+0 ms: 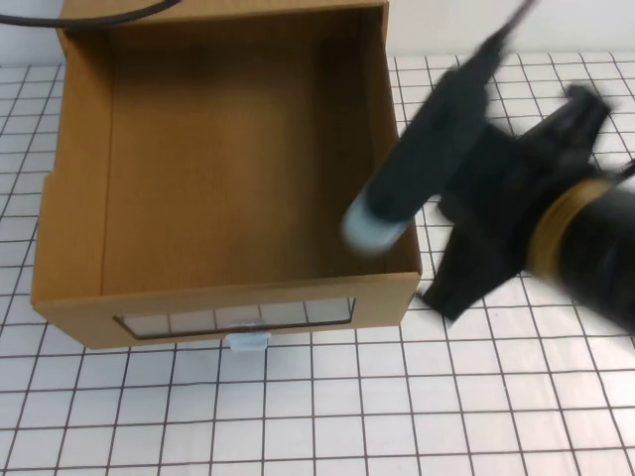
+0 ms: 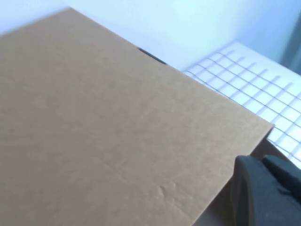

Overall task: Open the shoe box
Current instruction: 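Pull the top drawer of the cardboard box fully open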

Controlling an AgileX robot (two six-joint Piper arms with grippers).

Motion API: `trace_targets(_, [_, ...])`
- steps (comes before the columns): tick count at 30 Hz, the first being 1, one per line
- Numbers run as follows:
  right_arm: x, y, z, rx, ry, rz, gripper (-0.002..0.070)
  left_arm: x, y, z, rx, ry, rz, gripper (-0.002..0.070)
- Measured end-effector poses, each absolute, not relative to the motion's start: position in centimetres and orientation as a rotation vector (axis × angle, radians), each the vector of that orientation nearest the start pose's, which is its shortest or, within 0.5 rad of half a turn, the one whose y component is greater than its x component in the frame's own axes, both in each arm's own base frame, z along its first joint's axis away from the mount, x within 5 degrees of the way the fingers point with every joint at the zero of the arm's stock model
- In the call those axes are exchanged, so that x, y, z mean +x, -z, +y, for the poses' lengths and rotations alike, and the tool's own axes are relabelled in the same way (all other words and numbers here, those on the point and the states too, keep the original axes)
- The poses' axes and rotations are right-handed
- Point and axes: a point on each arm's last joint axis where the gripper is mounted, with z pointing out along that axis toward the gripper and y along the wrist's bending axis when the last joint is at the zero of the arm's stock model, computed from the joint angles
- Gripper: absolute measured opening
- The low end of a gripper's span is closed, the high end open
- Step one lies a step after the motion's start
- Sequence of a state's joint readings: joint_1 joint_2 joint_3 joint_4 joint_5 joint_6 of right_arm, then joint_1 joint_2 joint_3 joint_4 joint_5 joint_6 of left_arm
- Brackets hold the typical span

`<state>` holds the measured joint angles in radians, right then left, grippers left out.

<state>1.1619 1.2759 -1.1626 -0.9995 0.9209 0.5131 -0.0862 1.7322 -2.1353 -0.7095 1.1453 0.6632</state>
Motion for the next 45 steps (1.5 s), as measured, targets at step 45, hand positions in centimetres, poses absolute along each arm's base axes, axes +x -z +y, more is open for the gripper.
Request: trace_targets(45, [10.3,-29.9,4.2,-0.194,-0.383,1.757,-0.0013,5.2,-21.5,-1.6,0.147,0.185,1.555,-0.0002])
